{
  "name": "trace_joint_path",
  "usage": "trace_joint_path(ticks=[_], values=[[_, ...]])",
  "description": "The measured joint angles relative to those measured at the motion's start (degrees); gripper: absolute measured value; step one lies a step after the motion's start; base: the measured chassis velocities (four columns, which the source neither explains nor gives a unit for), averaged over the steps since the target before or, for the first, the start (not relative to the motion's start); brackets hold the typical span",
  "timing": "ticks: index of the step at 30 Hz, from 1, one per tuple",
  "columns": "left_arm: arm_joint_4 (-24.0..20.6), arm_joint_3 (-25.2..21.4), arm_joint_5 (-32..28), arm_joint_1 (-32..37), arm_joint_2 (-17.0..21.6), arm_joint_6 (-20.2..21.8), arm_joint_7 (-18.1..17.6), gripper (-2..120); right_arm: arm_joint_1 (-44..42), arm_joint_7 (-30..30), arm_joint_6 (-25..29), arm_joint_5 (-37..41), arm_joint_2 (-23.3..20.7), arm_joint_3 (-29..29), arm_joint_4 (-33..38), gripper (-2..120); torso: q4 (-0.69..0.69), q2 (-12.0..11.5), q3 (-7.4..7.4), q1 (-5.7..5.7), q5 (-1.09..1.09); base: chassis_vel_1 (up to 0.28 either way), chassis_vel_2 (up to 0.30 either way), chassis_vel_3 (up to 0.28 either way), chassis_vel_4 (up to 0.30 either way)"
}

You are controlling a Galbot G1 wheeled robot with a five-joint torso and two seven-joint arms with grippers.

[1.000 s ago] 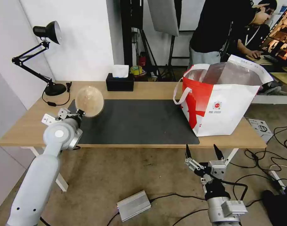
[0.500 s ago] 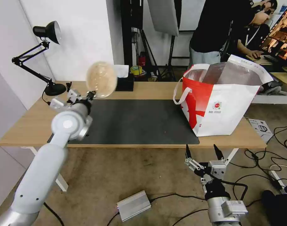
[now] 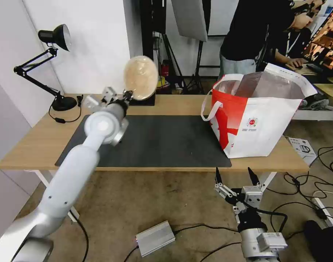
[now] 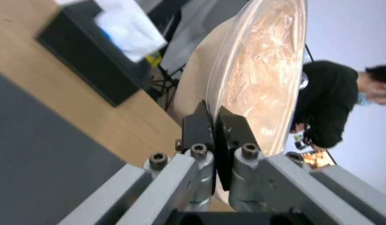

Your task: Pick up the trash from the table and place it into the takeout bag.

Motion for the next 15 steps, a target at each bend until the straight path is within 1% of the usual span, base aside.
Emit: trace_joint_path(ticks=[1, 2, 6, 7, 10, 11, 13, 14, 15], values=[[1.42, 1.47, 0.26, -1.7, -0.88, -0.1, 0.16, 0, 0.0, 0.0, 0.0, 0.0, 0.0, 0.0, 0.0, 100, 0.0, 0.0, 0.0, 0.0, 0.0, 0.0, 0.0, 0.0, 0.0], [1.42, 1.47, 0.26, -1.7, -0.88, -0.1, 0.16, 0, 0.0, 0.0, 0.0, 0.0, 0.0, 0.0, 0.0, 100, 0.0, 0.0, 0.0, 0.0, 0.0, 0.0, 0.0, 0.0, 0.0], [7.04, 8.15, 1.58, -7.94, -4.69, -0.91, 1.27, 0, 0.0, 0.0, 0.0, 0.0, 0.0, 0.0, 0.0, 100, 0.0, 0.0, 0.0, 0.0, 0.0, 0.0, 0.0, 0.0, 0.0], [7.04, 8.15, 1.58, -7.94, -4.69, -0.91, 1.27, 0, 0.0, 0.0, 0.0, 0.0, 0.0, 0.0, 0.0, 100, 0.0, 0.0, 0.0, 0.0, 0.0, 0.0, 0.0, 0.0, 0.0], [11.72, 12.35, 2.37, -11.73, -8.49, -2.52, 2.59, 0, 0.0, 0.0, 0.0, 0.0, 0.0, 0.0, 0.0, 100, -0.01, 0.0, 0.0, 0.0, 0.0, 0.0, 0.0, 0.0, 0.0], [11.72, 12.35, 2.37, -11.73, -8.49, -2.52, 2.59, 0, 0.0, 0.0, 0.0, 0.0, 0.0, 0.0, 0.0, 100, -0.01, 0.0, 0.0, 0.0, 0.0, 0.0, 0.0, 0.0, 0.0], [13.67, 14.1, 2.57, -13.37, -9.97, -3.01, 3.41, 0, 0.0, 0.0, 0.0, 0.0, 0.0, 0.0, 0.0, 100, -0.01, 0.0, 0.0, 0.0, 0.0, 0.0, 0.0, 0.0, 0.0], [13.67, 14.1, 2.57, -13.37, -9.97, -3.01, 3.41, 0, 0.0, 0.0, 0.0, 0.0, 0.0, 0.0, 0.0, 100, -0.01, 0.0, 0.0, 0.0, 0.0, 0.0, 0.0, 0.0, 0.0], [15.81, 15.45, 2.78, -14.81, -11.3, -3.31, 3.76, 0, 0.0, 0.0, 0.0, 0.0, 0.0, 0.0, 0.0, 100, 0.0, 0.0, 0.0, 0.0, 0.0, 0.0, 0.0, 0.0, 0.0]])
